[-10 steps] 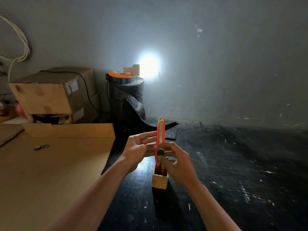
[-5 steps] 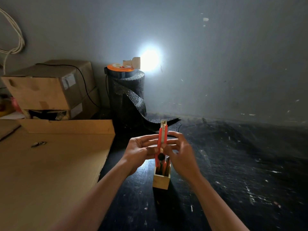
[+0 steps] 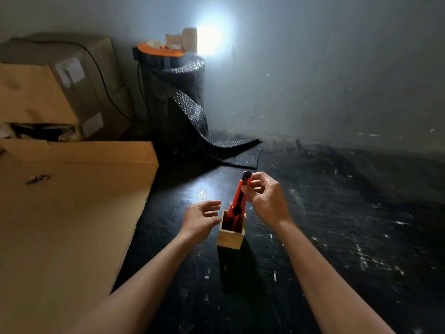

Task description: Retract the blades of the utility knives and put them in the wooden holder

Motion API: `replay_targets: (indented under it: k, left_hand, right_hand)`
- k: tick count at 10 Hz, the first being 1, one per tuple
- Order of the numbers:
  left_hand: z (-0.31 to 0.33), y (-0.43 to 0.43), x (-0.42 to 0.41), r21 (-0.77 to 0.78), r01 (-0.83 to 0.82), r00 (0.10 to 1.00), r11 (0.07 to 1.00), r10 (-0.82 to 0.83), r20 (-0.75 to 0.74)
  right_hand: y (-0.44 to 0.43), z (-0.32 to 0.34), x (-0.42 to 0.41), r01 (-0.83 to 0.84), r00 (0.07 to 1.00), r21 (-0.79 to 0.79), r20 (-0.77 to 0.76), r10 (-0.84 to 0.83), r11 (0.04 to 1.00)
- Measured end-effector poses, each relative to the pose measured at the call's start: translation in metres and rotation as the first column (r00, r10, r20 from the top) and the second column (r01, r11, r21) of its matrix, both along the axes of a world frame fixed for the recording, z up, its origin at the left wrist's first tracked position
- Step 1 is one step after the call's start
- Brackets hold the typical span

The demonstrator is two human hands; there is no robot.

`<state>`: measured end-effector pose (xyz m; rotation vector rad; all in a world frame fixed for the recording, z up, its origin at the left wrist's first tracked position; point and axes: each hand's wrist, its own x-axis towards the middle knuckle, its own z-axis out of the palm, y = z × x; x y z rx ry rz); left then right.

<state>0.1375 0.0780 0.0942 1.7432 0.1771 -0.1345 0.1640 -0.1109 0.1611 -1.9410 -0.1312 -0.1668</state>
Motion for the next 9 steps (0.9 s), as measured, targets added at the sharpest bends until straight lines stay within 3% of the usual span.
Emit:
replay_targets:
  k: [2, 3, 7, 9]
  left_hand:
    - [-0.041, -0.014, 0.013, 0.212, 0.039, 0.995, 0.976, -0.019, -0.098]
    - [-0.052, -0.019, 0.017, 0.247, 0.031, 0.991, 0.968, 0.003, -0.136]
    - [-0.076, -0.028, 0.027, 0.235, -0.030, 0.982, 0.972, 0.073, -0.176]
    - [-0.076, -0.027, 0.021, 0.183, -0.077, 0.972, 0.980, 0.114, -0.205]
  right_hand:
    - [-0.002, -0.043, 0.020, 0.008, 0.995, -0.134, -0.102, -0.022, 0.991]
    - [0.002, -0.063, 0.020, 0.009, 0.989, -0.200, -0.140, -0.038, 0.980]
    - [0.006, -0.101, 0.022, -0.028, 0.954, -0.330, -0.289, -0.073, 0.944]
    - [-0.008, -0.078, 0.016, 0.031, 0.985, -0.300, -0.151, -0.079, 0.953]
